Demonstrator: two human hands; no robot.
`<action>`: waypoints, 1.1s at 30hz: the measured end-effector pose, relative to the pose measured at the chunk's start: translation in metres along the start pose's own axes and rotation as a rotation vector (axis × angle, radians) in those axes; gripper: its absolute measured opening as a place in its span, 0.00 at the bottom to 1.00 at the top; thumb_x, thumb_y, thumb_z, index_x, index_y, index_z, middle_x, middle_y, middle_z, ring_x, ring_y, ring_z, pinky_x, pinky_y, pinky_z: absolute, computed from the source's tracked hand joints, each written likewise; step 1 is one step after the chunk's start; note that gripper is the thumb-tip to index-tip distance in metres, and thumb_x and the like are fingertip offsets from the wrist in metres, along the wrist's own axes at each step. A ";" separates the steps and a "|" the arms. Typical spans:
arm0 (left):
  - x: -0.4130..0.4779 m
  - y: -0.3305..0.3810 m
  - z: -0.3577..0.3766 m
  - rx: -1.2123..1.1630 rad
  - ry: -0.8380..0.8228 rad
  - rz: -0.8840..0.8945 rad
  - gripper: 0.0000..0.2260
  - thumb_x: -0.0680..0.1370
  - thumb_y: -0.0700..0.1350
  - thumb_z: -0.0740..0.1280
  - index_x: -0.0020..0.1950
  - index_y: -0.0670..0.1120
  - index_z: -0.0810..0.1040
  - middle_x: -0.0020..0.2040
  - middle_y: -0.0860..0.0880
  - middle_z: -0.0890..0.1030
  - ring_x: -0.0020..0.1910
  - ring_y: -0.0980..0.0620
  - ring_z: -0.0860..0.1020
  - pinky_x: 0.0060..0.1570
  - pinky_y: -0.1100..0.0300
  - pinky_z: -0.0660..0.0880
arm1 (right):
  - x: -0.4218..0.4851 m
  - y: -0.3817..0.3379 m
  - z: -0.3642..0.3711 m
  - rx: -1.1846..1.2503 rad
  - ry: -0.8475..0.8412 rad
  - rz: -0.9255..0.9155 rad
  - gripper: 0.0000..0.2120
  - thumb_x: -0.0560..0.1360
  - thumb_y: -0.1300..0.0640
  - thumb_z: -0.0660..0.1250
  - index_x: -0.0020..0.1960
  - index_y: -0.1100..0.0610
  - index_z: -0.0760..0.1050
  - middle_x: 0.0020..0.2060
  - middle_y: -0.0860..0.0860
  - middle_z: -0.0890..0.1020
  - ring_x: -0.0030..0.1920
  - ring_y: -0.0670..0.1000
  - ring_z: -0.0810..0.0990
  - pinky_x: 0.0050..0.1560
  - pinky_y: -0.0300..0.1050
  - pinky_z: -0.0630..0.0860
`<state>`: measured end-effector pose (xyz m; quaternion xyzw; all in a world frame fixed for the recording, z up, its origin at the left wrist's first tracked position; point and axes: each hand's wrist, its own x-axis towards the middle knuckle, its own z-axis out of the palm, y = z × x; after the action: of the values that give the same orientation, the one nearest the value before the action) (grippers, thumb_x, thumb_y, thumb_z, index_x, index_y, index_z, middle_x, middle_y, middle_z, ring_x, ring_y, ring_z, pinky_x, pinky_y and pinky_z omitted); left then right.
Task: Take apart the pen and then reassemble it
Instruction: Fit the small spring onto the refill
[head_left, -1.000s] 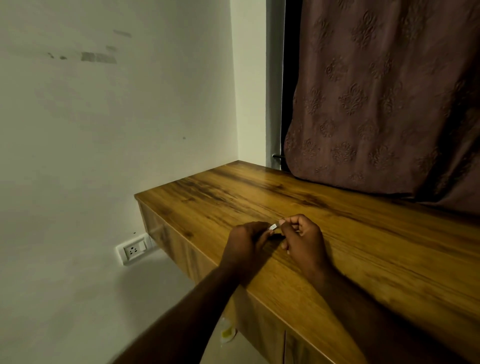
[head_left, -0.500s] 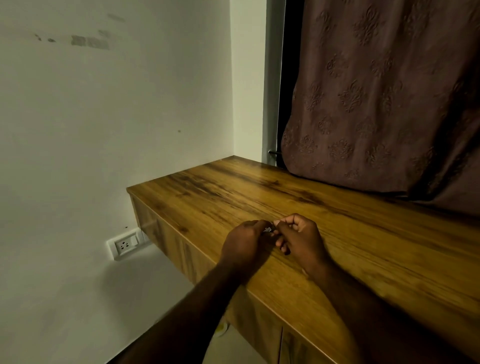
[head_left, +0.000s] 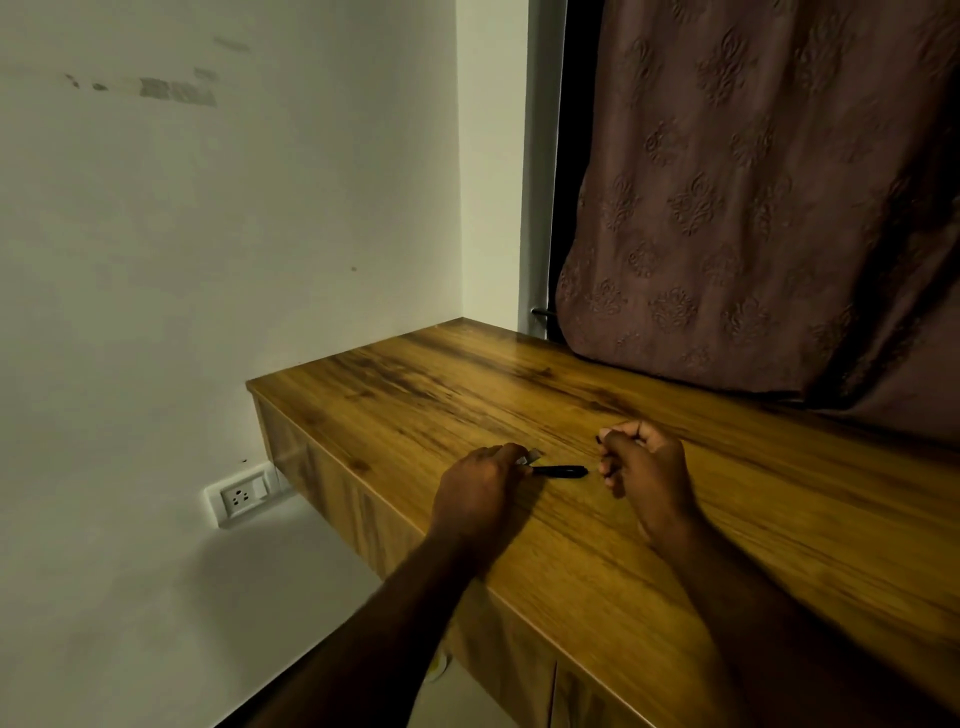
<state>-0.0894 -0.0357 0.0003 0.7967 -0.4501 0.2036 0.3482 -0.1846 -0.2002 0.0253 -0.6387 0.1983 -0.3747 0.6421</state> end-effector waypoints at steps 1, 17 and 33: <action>0.000 0.000 0.001 -0.005 -0.002 -0.005 0.12 0.77 0.58 0.61 0.56 0.55 0.76 0.44 0.54 0.81 0.40 0.56 0.76 0.37 0.62 0.70 | 0.002 0.000 -0.004 -0.023 -0.006 0.006 0.06 0.76 0.65 0.66 0.40 0.61 0.76 0.29 0.54 0.77 0.24 0.47 0.72 0.21 0.38 0.66; 0.004 0.000 0.001 0.041 0.006 0.054 0.17 0.76 0.60 0.59 0.56 0.52 0.79 0.45 0.51 0.82 0.42 0.51 0.77 0.37 0.60 0.69 | -0.006 0.016 -0.016 -1.045 -0.204 -0.252 0.05 0.75 0.56 0.68 0.47 0.51 0.83 0.40 0.48 0.84 0.39 0.48 0.80 0.42 0.44 0.78; 0.004 0.007 -0.006 0.028 -0.048 0.139 0.12 0.79 0.48 0.61 0.57 0.48 0.79 0.49 0.47 0.80 0.48 0.49 0.75 0.45 0.55 0.72 | -0.017 -0.007 0.003 0.144 -0.239 0.334 0.06 0.76 0.65 0.66 0.50 0.67 0.78 0.35 0.58 0.82 0.29 0.49 0.78 0.27 0.40 0.74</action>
<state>-0.0934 -0.0360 0.0099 0.7729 -0.5098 0.2142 0.3112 -0.1949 -0.1848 0.0286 -0.5895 0.1967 -0.1979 0.7580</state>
